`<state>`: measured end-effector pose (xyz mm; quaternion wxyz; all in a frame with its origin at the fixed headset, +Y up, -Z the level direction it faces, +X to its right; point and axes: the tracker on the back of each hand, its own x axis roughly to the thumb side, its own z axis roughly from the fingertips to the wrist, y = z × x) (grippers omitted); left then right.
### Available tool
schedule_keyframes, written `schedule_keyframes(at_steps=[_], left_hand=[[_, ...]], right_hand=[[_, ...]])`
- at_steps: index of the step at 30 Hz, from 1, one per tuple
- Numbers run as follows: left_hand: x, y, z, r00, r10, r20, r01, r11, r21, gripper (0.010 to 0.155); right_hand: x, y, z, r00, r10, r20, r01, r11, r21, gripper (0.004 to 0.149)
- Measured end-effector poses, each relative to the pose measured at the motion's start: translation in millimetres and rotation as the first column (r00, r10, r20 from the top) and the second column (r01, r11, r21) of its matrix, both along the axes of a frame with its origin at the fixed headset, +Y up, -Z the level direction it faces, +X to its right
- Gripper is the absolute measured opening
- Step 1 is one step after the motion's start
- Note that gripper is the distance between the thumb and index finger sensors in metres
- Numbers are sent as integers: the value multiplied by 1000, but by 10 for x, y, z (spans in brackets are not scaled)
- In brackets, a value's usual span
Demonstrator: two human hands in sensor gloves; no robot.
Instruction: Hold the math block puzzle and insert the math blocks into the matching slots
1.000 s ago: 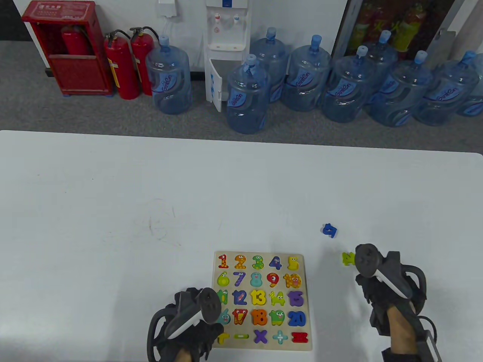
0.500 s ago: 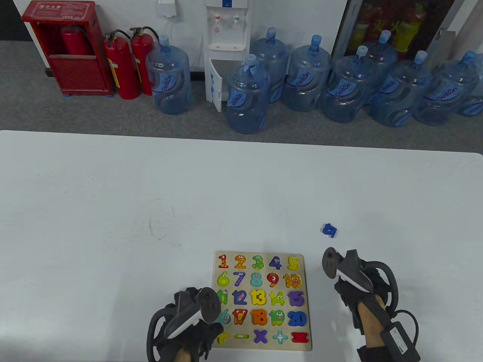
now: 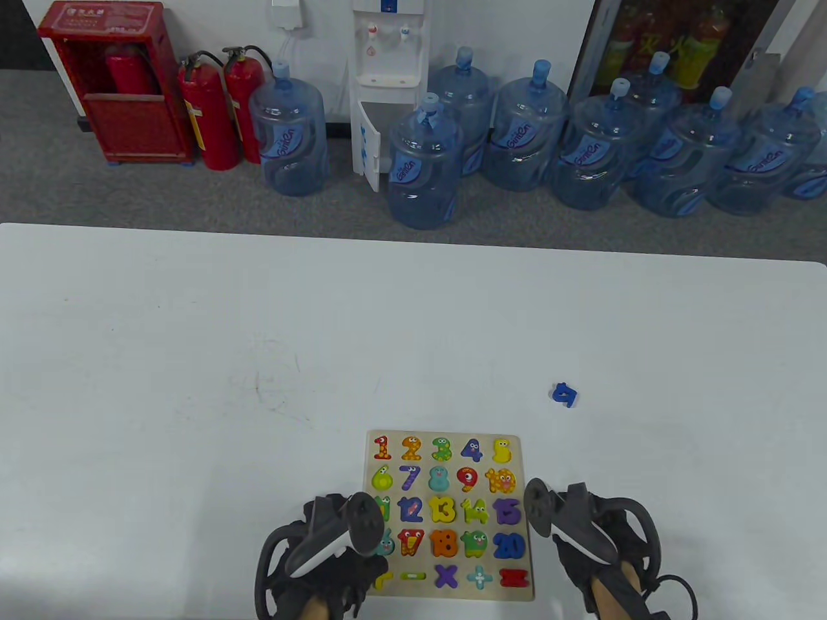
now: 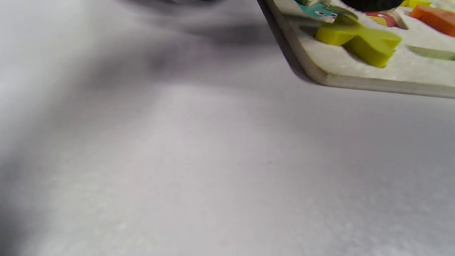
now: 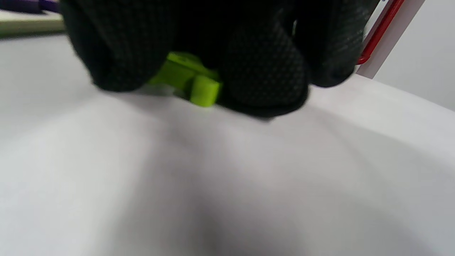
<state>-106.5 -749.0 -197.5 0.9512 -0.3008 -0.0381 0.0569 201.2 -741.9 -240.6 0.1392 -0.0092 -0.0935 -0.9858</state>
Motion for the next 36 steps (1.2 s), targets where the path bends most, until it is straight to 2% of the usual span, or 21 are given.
schedule_keyframes(at_steps=[2,7,11,14,15,17,19,22,27,30,36], left_hand=[[13,4,-9,1000,-2,6,2,1000,1,86],[26,4,-16,1000,-2,11,2,1000,5,86],[25,-2,-18,1000,0,10,0,1000,5,87],[24,-4,-16,1000,6,10,-6,1000,7,86],[23,-8,-17,1000,7,10,-7,1000,6,86],[22,-11,-16,1000,8,10,-8,1000,7,86],[19,-13,-13,1000,12,9,-12,1000,7,86],[15,-15,-11,1000,16,8,-16,1000,7,86],[12,-17,-10,1000,15,9,-15,1000,7,86],[10,-19,-10,1000,16,8,-16,1000,7,86],[6,-20,-7,1000,19,9,-19,1000,8,86]], right_hand=[[41,22,21,1000,-15,-12,16,998,59,57],[150,90,56,999,-32,9,31,995,93,59],[236,151,66,988,-156,6,155,982,108,56],[234,116,50,996,-69,49,61,985,163,67],[222,86,35,998,-38,58,29,989,148,73],[165,-32,-17,996,37,81,-42,997,65,75],[109,-17,-27,994,91,63,-98,989,113,73],[79,-11,-20,998,-34,58,27,993,117,62],[88,8,-8,995,-57,85,50,995,82,60],[88,16,31,996,-63,66,61,998,21,57],[33,31,83,1000,-15,10,15,1000,15,54]])
